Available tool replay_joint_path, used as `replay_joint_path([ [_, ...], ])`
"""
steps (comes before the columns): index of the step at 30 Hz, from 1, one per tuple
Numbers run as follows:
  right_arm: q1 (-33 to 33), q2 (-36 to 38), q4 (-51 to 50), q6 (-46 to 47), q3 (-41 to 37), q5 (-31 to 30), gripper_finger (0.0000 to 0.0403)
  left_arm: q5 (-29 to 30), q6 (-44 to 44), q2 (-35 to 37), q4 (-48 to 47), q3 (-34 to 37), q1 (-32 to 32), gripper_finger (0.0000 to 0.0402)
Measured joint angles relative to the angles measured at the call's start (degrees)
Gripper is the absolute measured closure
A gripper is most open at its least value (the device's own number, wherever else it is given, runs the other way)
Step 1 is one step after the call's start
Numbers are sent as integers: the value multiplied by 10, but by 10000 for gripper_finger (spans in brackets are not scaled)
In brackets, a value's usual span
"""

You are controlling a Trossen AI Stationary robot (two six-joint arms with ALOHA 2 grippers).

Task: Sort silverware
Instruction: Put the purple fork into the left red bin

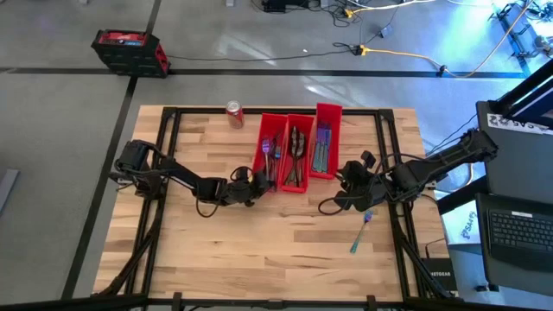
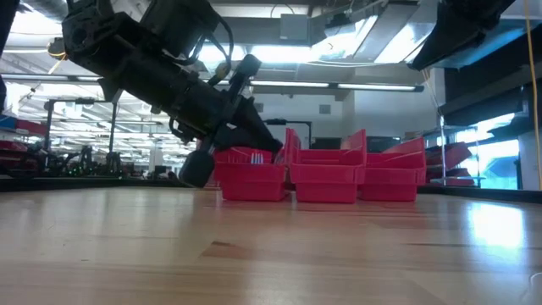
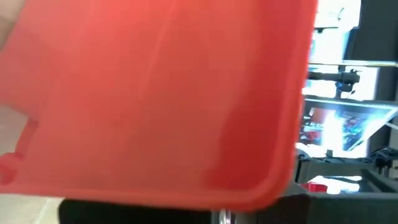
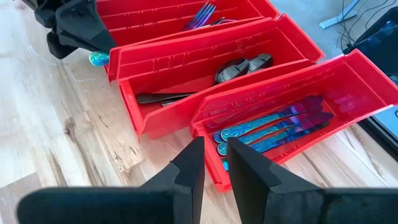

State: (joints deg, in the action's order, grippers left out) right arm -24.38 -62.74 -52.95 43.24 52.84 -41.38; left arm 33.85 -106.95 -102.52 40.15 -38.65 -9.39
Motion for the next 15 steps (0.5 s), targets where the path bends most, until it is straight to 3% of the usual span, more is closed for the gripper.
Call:
replay_joint_path([
  [15,0,0,2,0,0,15,349,-21,-12,0,209,0,-11,400],
])
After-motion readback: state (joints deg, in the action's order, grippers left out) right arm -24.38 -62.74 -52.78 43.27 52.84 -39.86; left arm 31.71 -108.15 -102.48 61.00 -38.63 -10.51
